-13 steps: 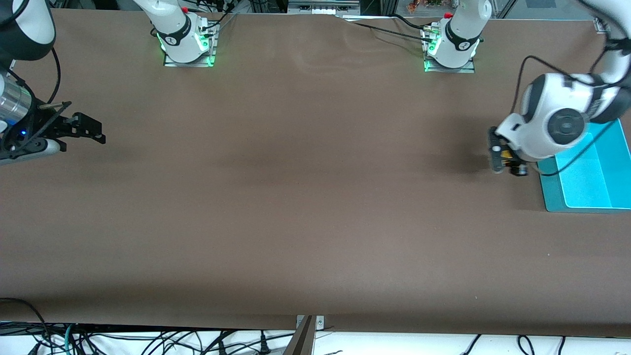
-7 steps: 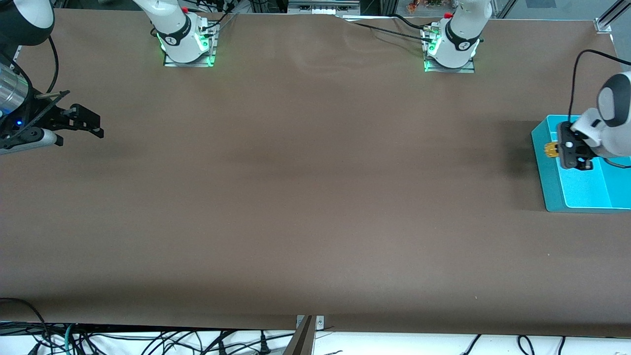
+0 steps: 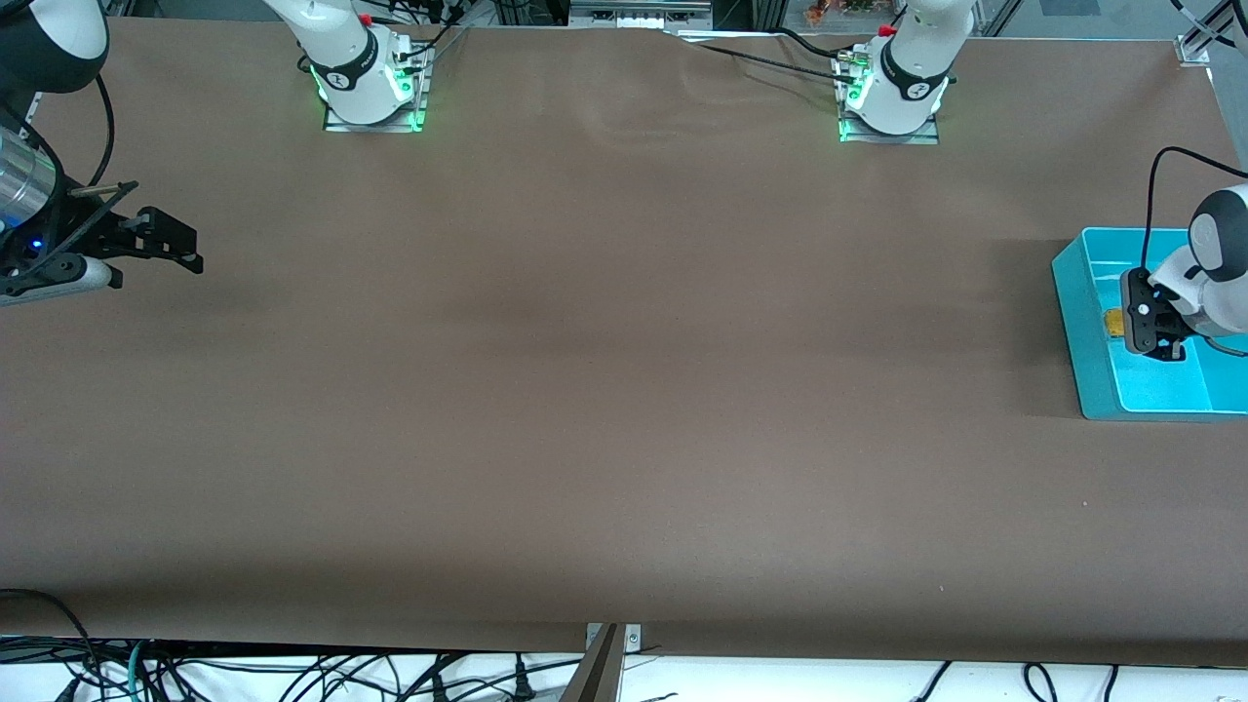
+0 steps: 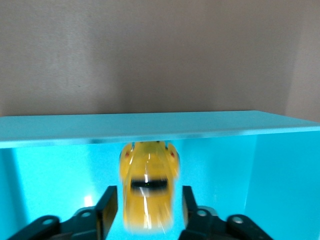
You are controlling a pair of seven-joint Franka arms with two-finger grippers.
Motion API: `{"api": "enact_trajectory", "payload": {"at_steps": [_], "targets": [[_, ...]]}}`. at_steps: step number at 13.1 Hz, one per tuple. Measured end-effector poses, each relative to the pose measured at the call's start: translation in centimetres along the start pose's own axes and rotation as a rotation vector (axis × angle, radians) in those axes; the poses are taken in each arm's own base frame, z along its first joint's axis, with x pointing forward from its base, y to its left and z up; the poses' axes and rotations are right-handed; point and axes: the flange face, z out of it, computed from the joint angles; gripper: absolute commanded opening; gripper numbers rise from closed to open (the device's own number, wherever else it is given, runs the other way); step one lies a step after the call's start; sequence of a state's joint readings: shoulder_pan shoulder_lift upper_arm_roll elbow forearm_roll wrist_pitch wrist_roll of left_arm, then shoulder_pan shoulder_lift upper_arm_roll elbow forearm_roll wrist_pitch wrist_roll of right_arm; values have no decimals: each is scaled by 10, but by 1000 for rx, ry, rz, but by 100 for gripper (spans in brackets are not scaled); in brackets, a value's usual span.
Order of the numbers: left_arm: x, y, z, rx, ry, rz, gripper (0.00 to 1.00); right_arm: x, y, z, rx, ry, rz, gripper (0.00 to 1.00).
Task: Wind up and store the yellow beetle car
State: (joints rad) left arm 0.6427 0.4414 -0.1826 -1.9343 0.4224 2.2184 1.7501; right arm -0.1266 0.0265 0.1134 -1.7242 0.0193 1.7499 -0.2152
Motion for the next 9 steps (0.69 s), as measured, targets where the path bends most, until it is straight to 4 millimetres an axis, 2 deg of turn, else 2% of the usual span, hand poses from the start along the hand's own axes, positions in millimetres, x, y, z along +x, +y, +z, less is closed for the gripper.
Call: {"api": "enact_trajectory", "payload": {"at_steps": [4, 6, 8, 9], "targets": [[-17, -15, -43, 19, -16, -4, 100, 0, 0, 0, 0, 0, 1, 100], [-19, -25, -83, 19, 64, -62, 100, 0, 0, 0, 0, 0, 1, 100], [-5, -35, -128, 10, 136, -133, 100, 0, 0, 0, 0, 0, 1, 100], [10, -39, -147, -15, 148, -179, 100, 0, 0, 0, 0, 0, 1, 100]]}}
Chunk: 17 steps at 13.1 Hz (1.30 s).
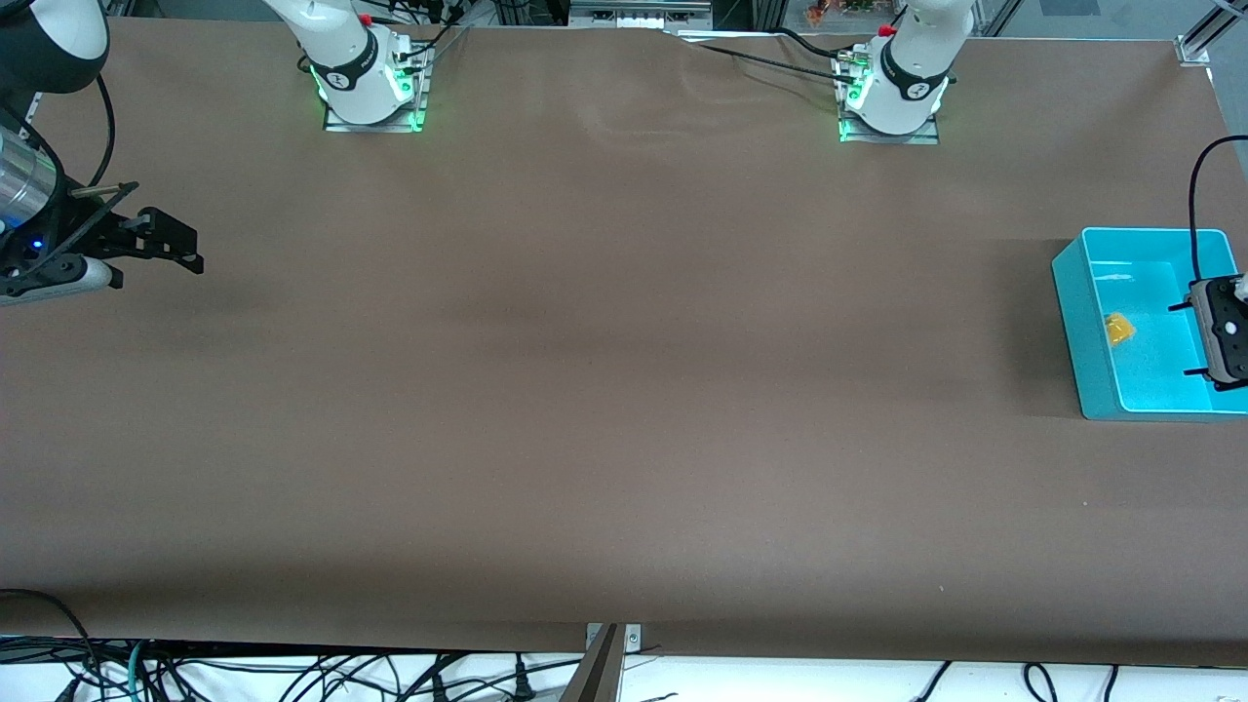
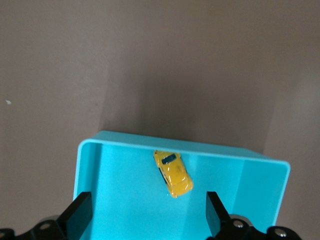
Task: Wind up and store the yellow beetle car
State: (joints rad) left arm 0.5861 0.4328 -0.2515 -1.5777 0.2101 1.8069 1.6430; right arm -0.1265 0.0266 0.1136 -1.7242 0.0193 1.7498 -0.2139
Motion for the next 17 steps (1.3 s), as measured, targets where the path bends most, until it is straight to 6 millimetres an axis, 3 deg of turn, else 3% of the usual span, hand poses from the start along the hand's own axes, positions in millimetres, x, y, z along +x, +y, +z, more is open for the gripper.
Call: {"api": "enact_trajectory", "payload": {"at_steps": [5, 8, 10, 12, 15, 17], "targets": [[134, 21, -75, -150, 75, -314, 100, 0, 0, 0, -4, -1, -1, 100], [223, 62, -140, -87, 31, -484, 100, 0, 1, 0, -6, -1, -1, 100], [277, 92, -170, -21, 9, -597, 100, 0, 0, 0, -6, -1, -1, 100], [288, 98, -177, 8, 11, -716, 100, 0, 0, 0, -6, -1, -2, 100], [273, 89, -175, 41, 134, -996, 100, 0, 0, 0, -6, -1, -2, 100], [265, 97, -169, 98, 216, -1142, 100, 0, 0, 0, -6, -1, -2, 100]]}}
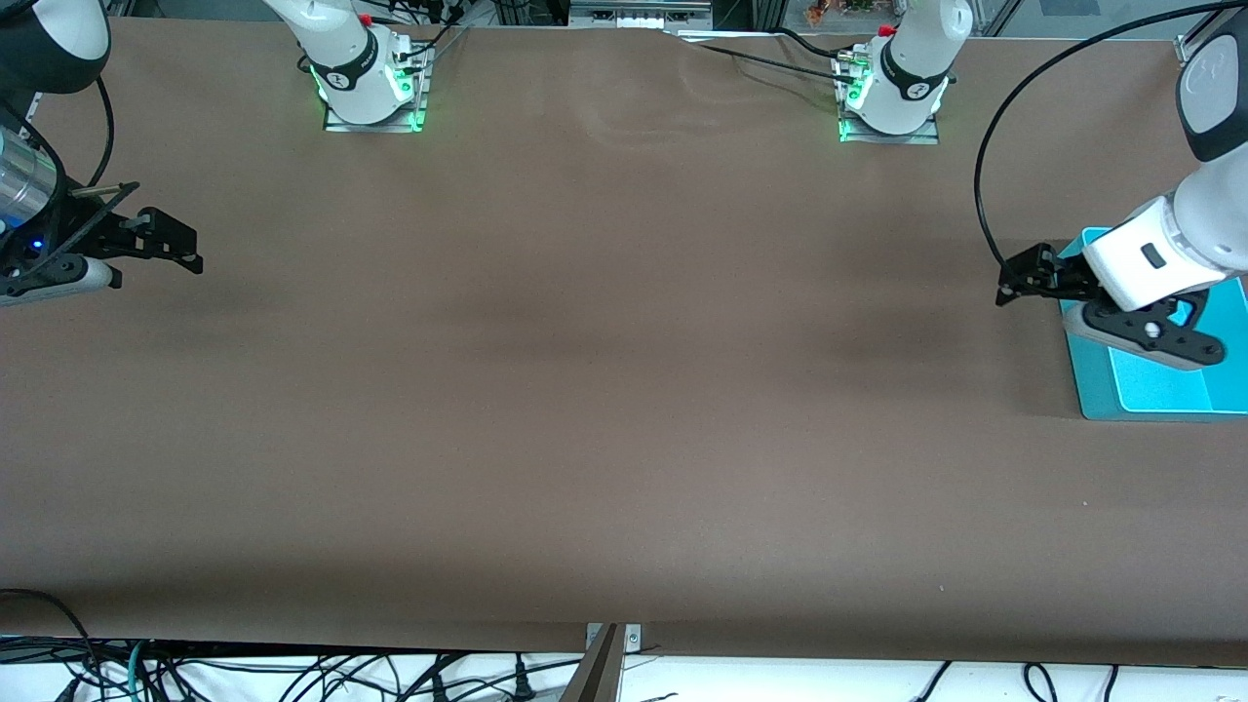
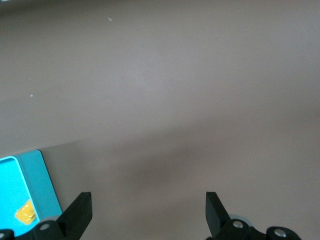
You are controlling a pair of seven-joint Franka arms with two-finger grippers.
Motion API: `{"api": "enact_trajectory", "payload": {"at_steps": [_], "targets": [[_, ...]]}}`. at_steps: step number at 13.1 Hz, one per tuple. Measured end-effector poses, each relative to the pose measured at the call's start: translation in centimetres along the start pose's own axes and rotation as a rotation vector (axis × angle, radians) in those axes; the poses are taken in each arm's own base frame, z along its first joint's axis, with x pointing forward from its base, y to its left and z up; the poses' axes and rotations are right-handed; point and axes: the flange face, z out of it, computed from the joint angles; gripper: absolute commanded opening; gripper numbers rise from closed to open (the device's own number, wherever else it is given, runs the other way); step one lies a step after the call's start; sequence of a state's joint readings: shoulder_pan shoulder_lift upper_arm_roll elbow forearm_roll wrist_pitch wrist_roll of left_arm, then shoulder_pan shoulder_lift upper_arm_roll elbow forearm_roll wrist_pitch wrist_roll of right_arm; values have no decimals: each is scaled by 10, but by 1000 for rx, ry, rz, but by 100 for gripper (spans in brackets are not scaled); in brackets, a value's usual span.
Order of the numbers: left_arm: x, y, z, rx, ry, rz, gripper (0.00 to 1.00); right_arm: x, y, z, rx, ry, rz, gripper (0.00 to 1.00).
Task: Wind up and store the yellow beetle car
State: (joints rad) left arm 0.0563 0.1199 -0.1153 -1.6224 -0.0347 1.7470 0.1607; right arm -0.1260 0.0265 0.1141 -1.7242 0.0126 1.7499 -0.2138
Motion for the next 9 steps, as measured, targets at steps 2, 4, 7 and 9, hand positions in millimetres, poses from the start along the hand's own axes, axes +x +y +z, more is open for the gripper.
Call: {"api": "enact_trajectory", "payload": {"at_steps": [2, 4, 7, 9], "targets": [[-20, 11, 2, 11, 16, -77, 100, 0, 0, 0, 0, 0, 0, 100], [-31, 16, -2, 14, 15, -101, 100, 0, 0, 0, 0, 0, 0, 100], [-35, 15, -5, 12, -8, -107, 100, 0, 0, 0, 0, 0, 0, 100], [-37, 15, -4, 10, -31, -108, 100, 0, 0, 0, 0, 0, 0, 100]]}}
